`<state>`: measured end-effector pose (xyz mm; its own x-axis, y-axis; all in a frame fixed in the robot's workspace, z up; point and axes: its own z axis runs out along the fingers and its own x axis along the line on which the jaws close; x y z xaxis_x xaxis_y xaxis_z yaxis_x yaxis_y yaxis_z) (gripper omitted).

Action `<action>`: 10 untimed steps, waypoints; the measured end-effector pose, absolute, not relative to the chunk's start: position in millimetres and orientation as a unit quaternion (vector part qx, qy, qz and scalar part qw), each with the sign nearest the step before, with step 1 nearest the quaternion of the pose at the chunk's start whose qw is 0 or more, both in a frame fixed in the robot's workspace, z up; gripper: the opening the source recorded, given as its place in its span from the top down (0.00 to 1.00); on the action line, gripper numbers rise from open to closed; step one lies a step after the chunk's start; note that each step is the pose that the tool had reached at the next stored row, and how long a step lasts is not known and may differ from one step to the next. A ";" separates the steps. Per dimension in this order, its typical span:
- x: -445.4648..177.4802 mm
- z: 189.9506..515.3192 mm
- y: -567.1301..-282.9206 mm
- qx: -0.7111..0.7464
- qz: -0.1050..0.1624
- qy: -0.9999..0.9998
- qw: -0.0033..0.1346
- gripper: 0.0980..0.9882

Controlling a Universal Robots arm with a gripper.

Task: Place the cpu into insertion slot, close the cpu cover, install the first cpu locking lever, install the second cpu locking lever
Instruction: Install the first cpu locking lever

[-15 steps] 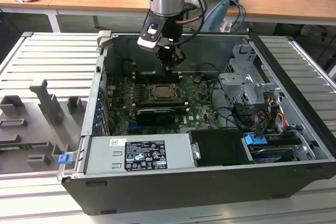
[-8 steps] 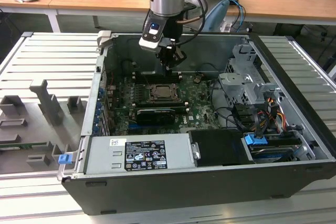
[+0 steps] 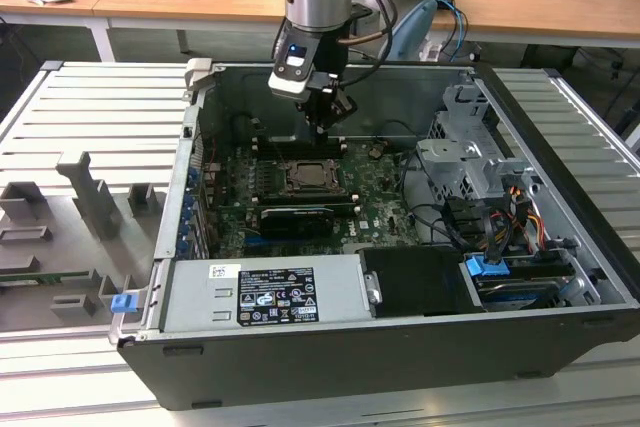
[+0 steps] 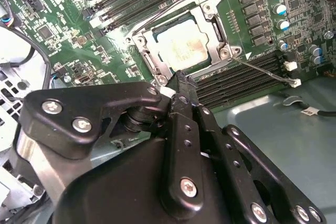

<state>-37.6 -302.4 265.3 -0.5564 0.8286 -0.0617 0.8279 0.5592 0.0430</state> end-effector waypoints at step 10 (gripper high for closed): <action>-37.6 265.3 -302.4 0.430 0.006 0.902 0.037 0.99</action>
<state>-37.6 -302.4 265.3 -0.6268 0.7767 -0.0618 0.7758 0.6295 0.0430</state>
